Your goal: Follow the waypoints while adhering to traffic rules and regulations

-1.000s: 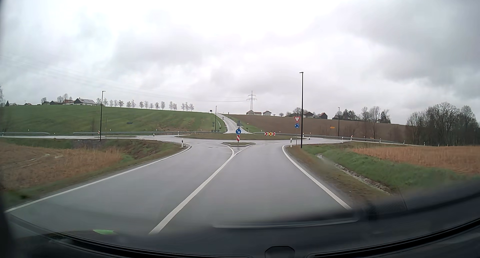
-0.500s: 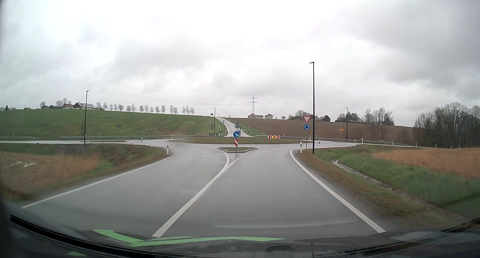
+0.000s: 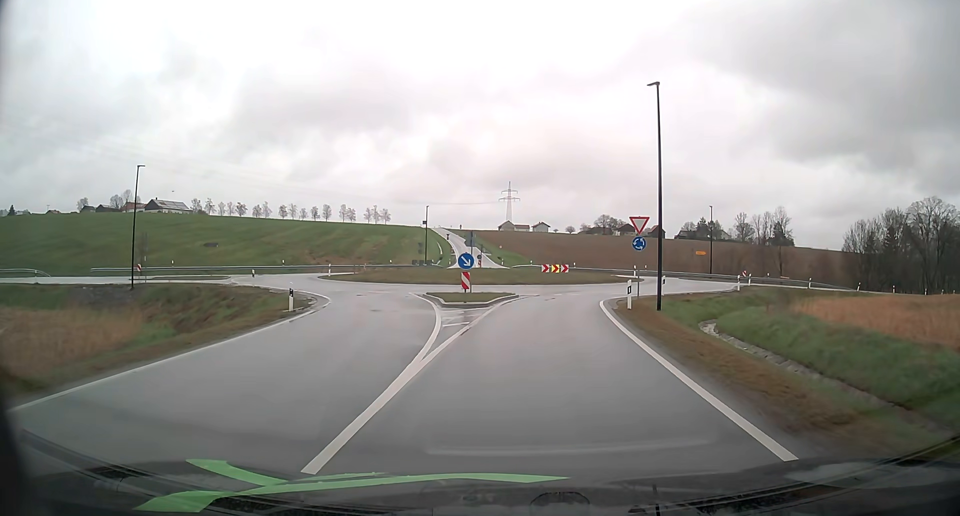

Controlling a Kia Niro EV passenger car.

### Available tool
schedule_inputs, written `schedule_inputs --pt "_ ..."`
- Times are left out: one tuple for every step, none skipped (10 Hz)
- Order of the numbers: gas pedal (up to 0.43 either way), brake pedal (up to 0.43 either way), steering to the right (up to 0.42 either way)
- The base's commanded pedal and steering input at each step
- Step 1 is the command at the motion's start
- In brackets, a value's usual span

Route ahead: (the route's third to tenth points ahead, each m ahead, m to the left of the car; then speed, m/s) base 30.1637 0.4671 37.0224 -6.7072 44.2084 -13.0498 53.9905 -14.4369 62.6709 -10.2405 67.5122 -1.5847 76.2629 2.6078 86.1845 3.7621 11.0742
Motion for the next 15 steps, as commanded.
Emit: schedule_inputs --pt "0.000 0.213 0.001" --pt "0.000 0.213 0.004" --pt "0.000 0.213 0.009" --pt "0.000 0.213 0.016" --pt "0.000 0.207 0.022" --pt "0.000 0.201 0.026" --pt "0.000 0.195 0.028" --pt "0.000 0.195 0.031" --pt "0.000 0.189 0.038" --pt "0.000 0.183 0.048" --pt "0.000 0.183 0.058" --pt "0.000 0.183 0.067" --pt "0.000 0.183 0.070" --pt "0.000 0.183 0.070" --pt "0.000 0.177 0.067"
